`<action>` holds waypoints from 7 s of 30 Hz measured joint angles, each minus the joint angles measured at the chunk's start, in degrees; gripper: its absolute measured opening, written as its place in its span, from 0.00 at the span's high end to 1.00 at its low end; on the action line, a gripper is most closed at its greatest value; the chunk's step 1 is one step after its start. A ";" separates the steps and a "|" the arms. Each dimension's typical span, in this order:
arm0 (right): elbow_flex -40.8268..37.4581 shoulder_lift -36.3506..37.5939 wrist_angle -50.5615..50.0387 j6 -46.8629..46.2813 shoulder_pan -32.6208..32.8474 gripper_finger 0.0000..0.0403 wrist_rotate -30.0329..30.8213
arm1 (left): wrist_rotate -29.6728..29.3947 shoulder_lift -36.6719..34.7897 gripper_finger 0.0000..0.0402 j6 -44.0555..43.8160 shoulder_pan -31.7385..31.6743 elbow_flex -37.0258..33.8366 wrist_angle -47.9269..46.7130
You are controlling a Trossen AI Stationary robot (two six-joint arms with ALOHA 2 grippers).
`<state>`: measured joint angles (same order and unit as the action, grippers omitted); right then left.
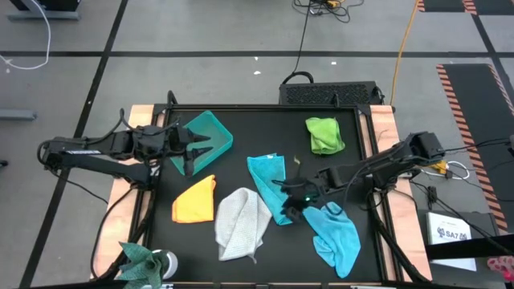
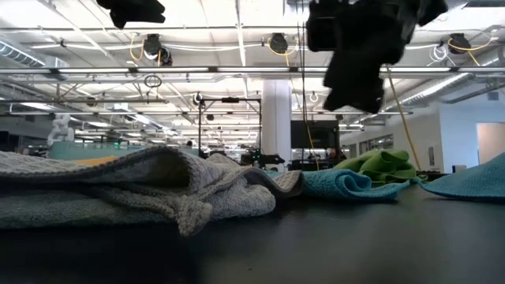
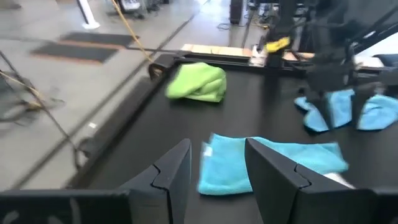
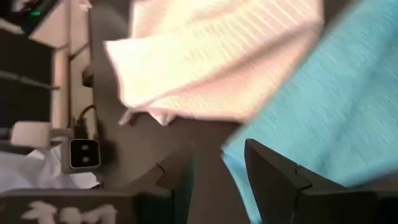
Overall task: Fold microfiber towels
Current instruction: Adjust the gray towel on the table, then fold the top blue microfiber towel
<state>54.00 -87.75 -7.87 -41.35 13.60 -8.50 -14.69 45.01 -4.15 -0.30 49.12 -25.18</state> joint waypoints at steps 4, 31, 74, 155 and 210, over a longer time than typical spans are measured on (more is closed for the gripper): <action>-0.03 -2.71 0.09 4.29 -0.85 0.66 -0.57 | 4.42 2.55 0.62 -4.06 0.68 0.00 -2.00; -0.04 24.74 -2.42 22.58 -7.18 0.67 1.25 | 16.72 44.16 0.62 -12.59 4.70 -0.02 5.06; -0.04 25.25 -7.00 22.69 -7.14 0.67 1.25 | 34.12 48.80 0.98 -17.14 10.34 -0.01 6.67; -0.02 -7.44 -6.84 31.79 -40.16 0.67 -6.79 | 21.85 37.35 0.57 -12.25 -1.99 0.04 23.14; -0.04 -13.81 -0.08 30.10 -35.70 1.00 -8.29 | 33.13 37.33 0.59 -3.55 -18.58 0.04 27.81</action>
<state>53.95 -101.56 -7.96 -11.25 -22.11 -16.79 18.44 82.35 -7.70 -18.87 49.17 2.63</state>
